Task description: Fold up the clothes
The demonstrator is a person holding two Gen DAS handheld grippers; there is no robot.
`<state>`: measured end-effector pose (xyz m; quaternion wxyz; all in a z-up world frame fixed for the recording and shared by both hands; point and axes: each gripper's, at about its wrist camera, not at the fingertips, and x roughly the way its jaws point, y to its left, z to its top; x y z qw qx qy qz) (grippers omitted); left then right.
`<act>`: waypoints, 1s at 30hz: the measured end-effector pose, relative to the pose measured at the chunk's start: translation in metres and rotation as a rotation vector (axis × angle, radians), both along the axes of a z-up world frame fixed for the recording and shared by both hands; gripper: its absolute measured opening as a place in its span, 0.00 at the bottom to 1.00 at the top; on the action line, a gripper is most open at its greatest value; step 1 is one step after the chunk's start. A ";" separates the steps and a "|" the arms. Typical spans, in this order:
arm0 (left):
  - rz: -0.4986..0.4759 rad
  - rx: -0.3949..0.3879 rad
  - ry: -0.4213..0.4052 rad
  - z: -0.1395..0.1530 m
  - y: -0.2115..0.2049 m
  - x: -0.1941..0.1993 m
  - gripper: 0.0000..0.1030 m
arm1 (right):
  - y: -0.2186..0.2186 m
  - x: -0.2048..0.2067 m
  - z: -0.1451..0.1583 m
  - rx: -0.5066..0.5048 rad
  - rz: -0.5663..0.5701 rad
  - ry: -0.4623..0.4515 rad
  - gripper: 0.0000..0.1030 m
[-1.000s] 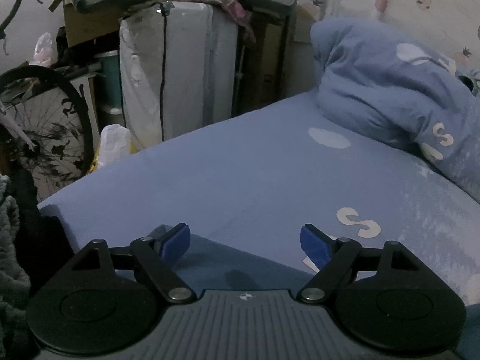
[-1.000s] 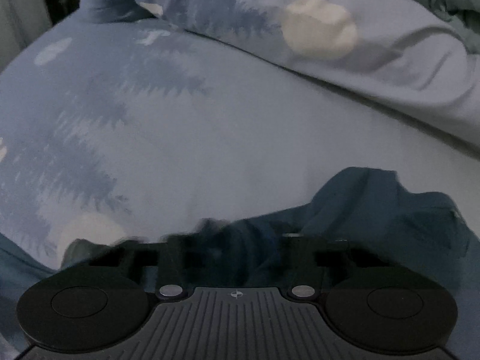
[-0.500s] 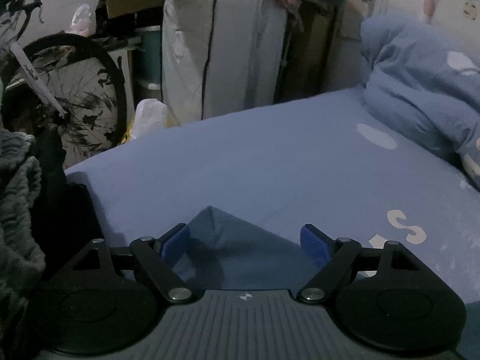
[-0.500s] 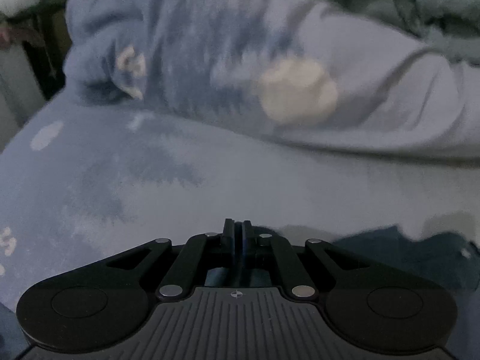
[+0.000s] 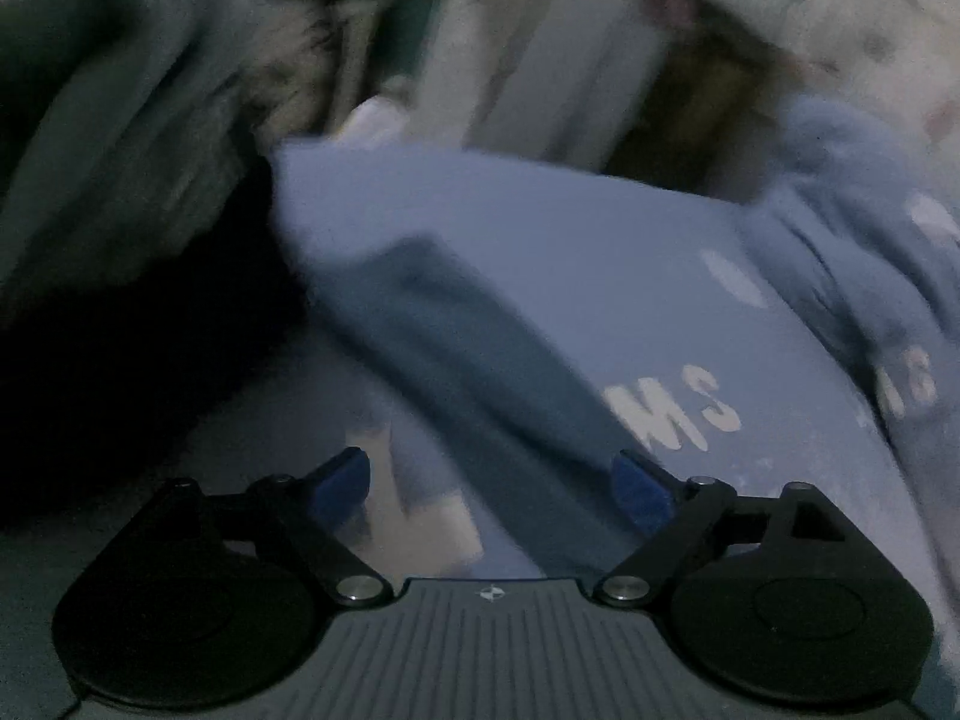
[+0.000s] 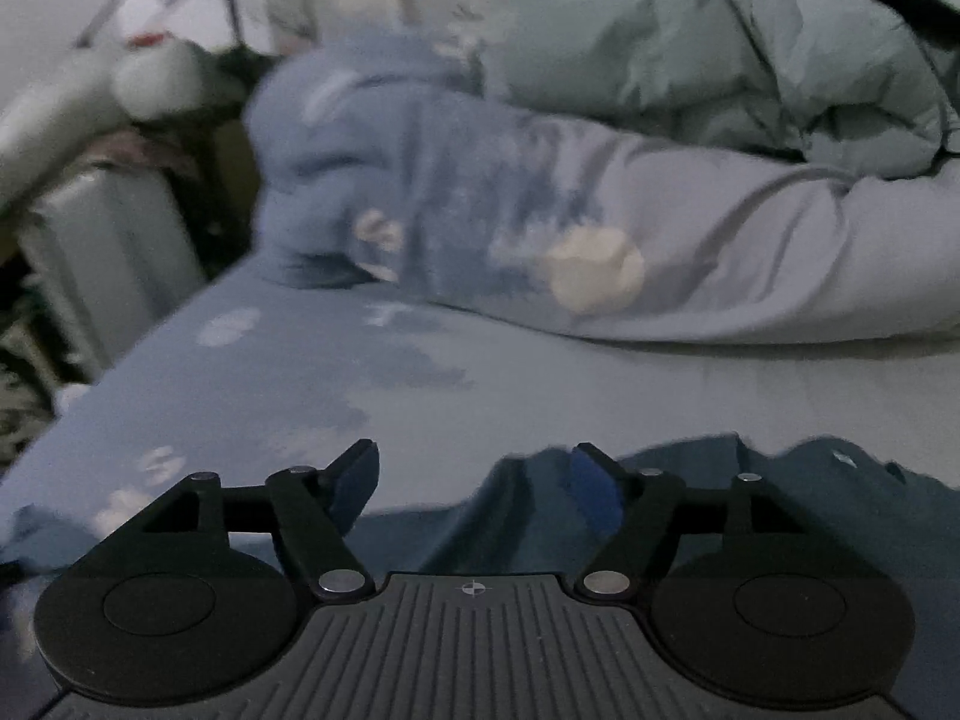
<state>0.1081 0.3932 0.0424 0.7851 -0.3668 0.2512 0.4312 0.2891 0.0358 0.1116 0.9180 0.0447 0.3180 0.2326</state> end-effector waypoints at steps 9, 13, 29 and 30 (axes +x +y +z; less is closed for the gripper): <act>0.437 -0.011 0.102 -0.012 0.046 0.012 0.88 | -0.070 -0.123 0.027 0.053 0.096 0.040 0.79; 0.498 -0.005 0.138 -0.026 0.075 0.015 0.91 | -0.089 -0.151 0.030 0.067 0.097 0.071 0.80; 0.329 0.114 0.076 -0.020 0.053 0.018 0.04 | -0.092 -0.197 0.049 0.054 0.151 0.075 0.85; 0.293 0.144 0.065 -0.017 0.045 0.019 0.04 | -0.090 -0.199 0.050 0.052 0.159 0.073 0.85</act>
